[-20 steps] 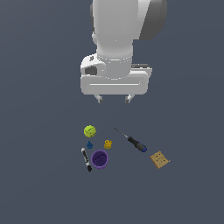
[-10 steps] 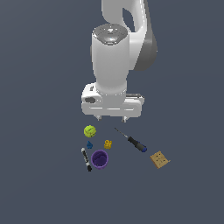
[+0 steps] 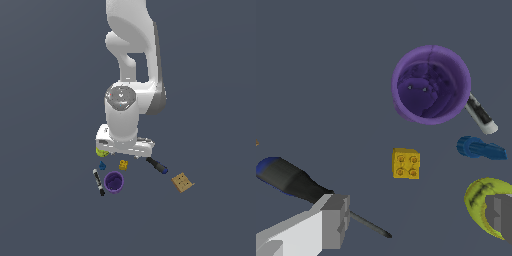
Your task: Pick up a designated object from a clutter of objects.
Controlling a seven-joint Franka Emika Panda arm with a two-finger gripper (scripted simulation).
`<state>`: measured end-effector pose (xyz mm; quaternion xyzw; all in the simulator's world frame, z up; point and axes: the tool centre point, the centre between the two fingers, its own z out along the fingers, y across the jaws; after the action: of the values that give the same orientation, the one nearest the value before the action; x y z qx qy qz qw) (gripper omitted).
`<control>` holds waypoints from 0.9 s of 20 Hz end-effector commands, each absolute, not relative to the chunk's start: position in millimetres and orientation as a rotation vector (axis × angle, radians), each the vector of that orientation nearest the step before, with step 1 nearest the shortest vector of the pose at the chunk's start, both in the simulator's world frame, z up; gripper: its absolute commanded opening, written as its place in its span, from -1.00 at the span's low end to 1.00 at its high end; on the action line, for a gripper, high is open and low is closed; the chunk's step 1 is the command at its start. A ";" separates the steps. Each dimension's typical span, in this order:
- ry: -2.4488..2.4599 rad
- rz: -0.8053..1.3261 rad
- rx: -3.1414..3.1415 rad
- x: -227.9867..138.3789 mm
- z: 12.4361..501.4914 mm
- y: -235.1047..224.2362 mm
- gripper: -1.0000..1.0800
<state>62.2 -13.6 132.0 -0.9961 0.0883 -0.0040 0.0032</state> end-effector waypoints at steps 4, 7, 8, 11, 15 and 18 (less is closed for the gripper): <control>0.334 -0.005 -3.121 62.2 93.0 -18.6 0.92; 0.352 -0.002 -3.121 61.4 80.3 -20.2 0.92; 0.356 -0.001 -3.121 61.2 77.4 -20.6 0.92; 0.363 0.000 -3.121 60.8 72.5 -21.3 0.92; 0.361 0.002 -3.121 60.4 72.1 -21.1 0.92; 0.361 0.002 -3.121 60.2 64.8 -20.9 0.92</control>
<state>60.7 -21.0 68.8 -0.9934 0.1149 0.0001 0.0001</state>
